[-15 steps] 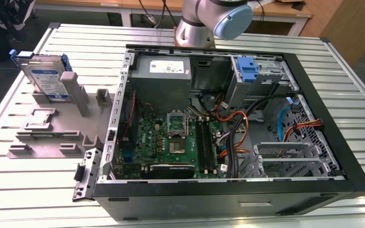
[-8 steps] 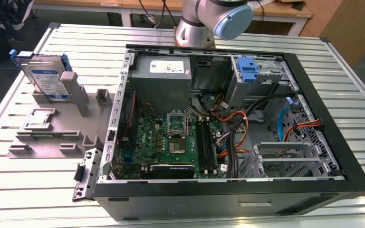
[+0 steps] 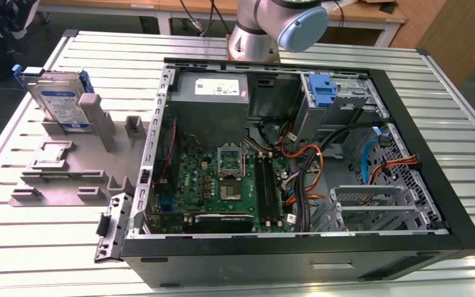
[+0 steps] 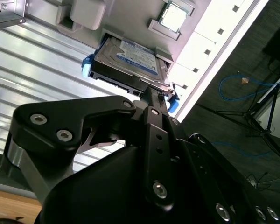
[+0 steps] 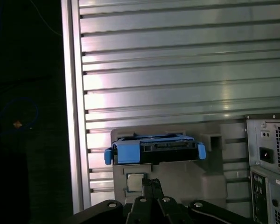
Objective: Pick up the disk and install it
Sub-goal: 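Pick up the disk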
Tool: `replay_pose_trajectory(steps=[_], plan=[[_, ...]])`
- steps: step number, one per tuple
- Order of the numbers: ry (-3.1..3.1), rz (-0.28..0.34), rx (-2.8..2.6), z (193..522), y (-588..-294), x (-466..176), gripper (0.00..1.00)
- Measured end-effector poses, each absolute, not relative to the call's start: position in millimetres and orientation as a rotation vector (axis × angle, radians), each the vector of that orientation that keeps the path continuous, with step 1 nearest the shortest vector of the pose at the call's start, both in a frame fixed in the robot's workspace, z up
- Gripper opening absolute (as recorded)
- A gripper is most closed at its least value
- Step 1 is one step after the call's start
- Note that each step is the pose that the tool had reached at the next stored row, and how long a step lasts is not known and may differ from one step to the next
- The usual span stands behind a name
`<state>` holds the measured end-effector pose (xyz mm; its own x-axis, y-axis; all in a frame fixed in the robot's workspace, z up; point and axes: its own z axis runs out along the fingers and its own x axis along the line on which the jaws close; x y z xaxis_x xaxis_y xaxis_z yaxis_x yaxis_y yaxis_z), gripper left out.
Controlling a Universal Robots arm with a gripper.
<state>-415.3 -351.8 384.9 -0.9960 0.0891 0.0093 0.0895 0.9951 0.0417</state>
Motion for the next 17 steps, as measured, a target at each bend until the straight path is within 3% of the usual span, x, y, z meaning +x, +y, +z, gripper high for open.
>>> replay_pose_trajectory(steps=[17], plan=[[-3.13,-0.066,-0.13,385.0,-351.7,-416.9,0.1]])
